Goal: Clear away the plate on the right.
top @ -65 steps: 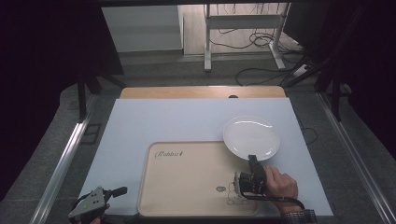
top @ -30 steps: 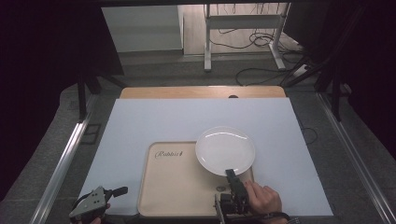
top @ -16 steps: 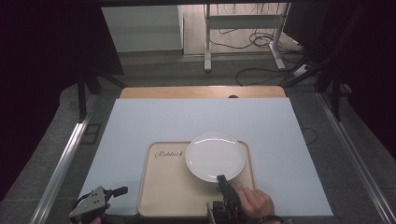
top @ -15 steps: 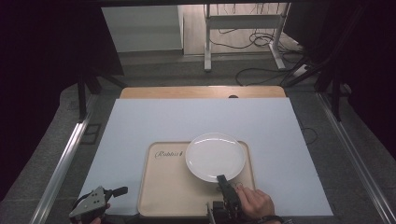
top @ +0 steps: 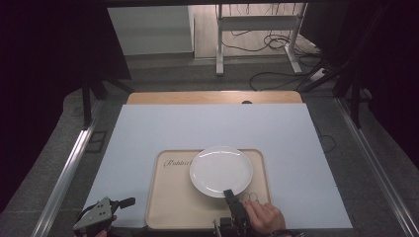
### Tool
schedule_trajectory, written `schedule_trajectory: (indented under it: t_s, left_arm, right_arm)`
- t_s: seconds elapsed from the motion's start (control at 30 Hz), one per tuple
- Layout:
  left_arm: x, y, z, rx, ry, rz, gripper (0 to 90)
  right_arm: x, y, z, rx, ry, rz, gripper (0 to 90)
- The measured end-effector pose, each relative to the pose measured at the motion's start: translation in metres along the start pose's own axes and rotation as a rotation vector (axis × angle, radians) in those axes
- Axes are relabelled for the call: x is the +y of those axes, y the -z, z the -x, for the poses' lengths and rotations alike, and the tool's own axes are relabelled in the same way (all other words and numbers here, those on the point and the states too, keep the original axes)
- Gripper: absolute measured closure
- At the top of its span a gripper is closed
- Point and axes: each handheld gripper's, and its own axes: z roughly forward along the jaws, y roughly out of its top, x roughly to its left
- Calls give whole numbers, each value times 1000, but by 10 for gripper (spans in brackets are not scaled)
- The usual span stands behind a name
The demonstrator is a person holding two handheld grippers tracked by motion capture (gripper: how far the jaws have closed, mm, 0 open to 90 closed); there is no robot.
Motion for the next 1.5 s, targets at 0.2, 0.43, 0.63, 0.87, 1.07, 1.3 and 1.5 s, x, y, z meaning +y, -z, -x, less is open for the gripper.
schedule_trajectory:
  t_s: [0.2,0.43,0.63,0.87,1.07,1.3,1.5]
  left_arm:
    - [0,0,0,0,-1,-1,17]
    - [0,0,0,1,-4,-4,18]
    - [1,-1,1,4,-12,-13,18]
    - [1,-1,1,3,-12,-13,17]
    - [0,-1,1,3,-9,-9,18]
    - [0,-1,1,3,-10,-9,17]
    - [1,-1,2,4,-15,-16,18]
  right_arm:
    - [4,0,-4,13,14,0,825]
    - [7,-1,-6,14,22,18,830]
    - [11,1,-9,26,34,33,830]
    - [12,0,-10,47,31,43,841]
    - [12,-2,-11,71,16,54,849]
    - [11,-4,-12,100,9,54,856]
    - [10,-6,-13,122,6,54,859]
